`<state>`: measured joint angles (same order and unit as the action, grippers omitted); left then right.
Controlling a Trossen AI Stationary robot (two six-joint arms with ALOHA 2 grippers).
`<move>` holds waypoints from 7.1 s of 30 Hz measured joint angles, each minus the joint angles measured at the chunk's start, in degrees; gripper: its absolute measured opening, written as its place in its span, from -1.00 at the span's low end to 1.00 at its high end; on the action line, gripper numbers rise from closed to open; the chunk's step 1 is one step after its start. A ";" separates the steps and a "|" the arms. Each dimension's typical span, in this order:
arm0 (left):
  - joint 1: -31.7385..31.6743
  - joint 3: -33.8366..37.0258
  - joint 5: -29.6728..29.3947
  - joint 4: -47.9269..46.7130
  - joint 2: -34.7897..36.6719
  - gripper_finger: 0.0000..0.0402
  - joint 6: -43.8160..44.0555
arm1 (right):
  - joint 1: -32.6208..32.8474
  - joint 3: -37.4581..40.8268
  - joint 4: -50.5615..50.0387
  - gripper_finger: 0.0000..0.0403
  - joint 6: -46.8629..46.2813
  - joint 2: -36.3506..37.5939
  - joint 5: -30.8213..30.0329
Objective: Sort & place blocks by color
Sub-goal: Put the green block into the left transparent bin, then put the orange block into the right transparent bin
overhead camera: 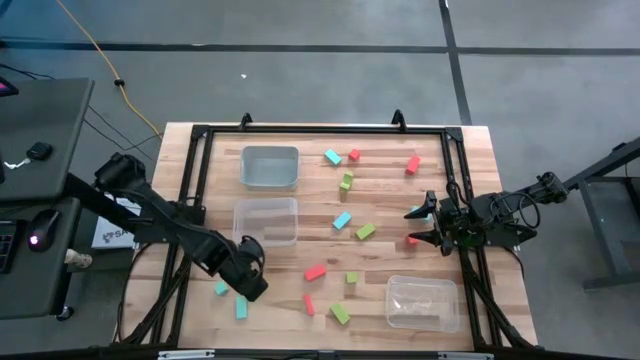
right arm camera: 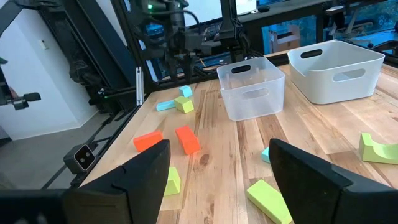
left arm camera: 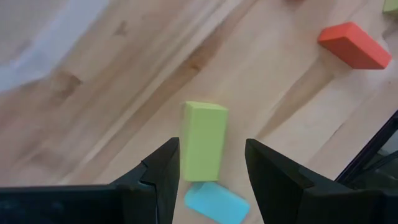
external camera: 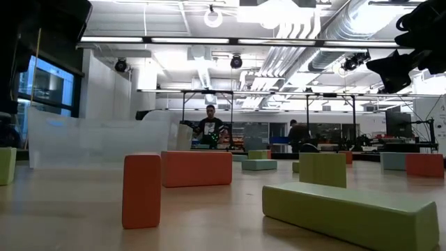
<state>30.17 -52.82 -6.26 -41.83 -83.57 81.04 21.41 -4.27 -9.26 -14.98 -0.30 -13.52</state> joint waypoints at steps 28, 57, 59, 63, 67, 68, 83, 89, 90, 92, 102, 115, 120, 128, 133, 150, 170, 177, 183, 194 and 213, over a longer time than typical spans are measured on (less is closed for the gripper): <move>0.00 0.04 4.16 3.76 -10.52 -0.22 -1.12 | 0.02 -0.01 0.02 0.31 0.02 -0.08 0.00; -0.19 -0.65 4.45 2.47 -9.50 -0.68 -11.14 | 0.01 -0.01 0.02 0.31 0.01 -0.08 0.00; -0.77 -1.30 3.04 2.46 -7.83 -0.67 -12.64 | 0.02 -0.01 0.02 0.31 0.00 -0.08 0.00; -2.99 -2.22 -0.10 0.77 -4.54 -0.67 -16.28 | 0.01 -0.01 0.02 0.31 0.01 -0.08 0.00; -6.15 -2.47 -3.36 0.60 -1.44 -0.67 -20.78 | 0.00 -0.01 0.02 0.31 0.00 -0.10 0.00; -7.02 -2.48 -4.12 0.52 -0.62 -0.66 -22.08 | 0.01 0.00 0.02 0.31 0.00 -0.08 0.01; -22.07 -2.51 -11.55 1.69 12.52 -0.65 -42.68 | 0.01 -0.01 0.02 0.31 0.01 -0.08 0.00; -27.66 -2.51 -8.86 0.41 13.98 -0.64 -50.47 | 0.02 -0.01 0.02 0.31 0.00 -0.08 0.00; -28.44 -2.51 -7.69 0.16 13.97 -0.64 -51.64 | 0.02 0.00 0.02 0.31 0.00 -0.08 0.00; -29.43 -2.54 -6.09 -0.35 12.76 -0.64 -53.78 | 0.02 -0.01 0.02 0.31 0.02 -0.08 0.00; -30.52 -0.03 -0.56 -2.67 6.38 -0.63 -56.83 | 0.01 0.01 0.02 0.31 0.00 -0.09 0.01; -30.49 0.70 -0.02 -4.41 -2.96 -0.63 -57.90 | 0.01 0.00 0.02 0.31 0.00 -0.48 0.01; -30.36 0.70 -0.20 -3.83 -5.82 -0.63 -57.96 | 0.02 -0.01 0.02 0.31 0.00 -0.48 0.01; -30.65 0.70 1.18 -3.24 -6.06 -0.62 -58.32 | 0.00 -0.01 0.02 0.31 0.00 -0.48 0.00; -31.03 0.70 2.31 -3.15 -6.46 -0.55 -59.37 | 0.00 -0.01 0.02 0.31 0.00 -0.48 0.02; -31.30 0.70 1.62 -3.20 -6.47 -0.20 -59.38 | 0.00 0.00 0.02 0.31 0.00 -0.48 0.00; -31.30 -14.90 3.67 -12.08 -6.43 -0.24 -50.82 | 0.01 0.01 0.02 0.31 0.02 -0.48 0.00; -31.39 -22.19 1.57 -15.44 -6.43 -0.24 -47.35 | 0.01 -0.01 0.02 0.31 0.01 -0.49 0.00; -32.94 -28.70 -2.57 -14.49 -6.43 -0.24 -45.05 | 0.02 0.02 3.45 0.31 -2.80 -0.50 0.00; -36.32 -36.30 -11.59 -13.28 -6.36 -0.24 -43.68 | 0.02 0.02 19.51 0.31 -7.39 -0.50 -0.18; -42.06 -37.27 -14.12 -12.97 -6.39 -0.24 -61.96 | 0.02 -1.82 54.62 0.31 9.05 -0.50 -23.73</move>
<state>-11.88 -90.08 -20.38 -54.81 -89.95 19.08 21.43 -6.08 45.36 -5.93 -0.80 -37.25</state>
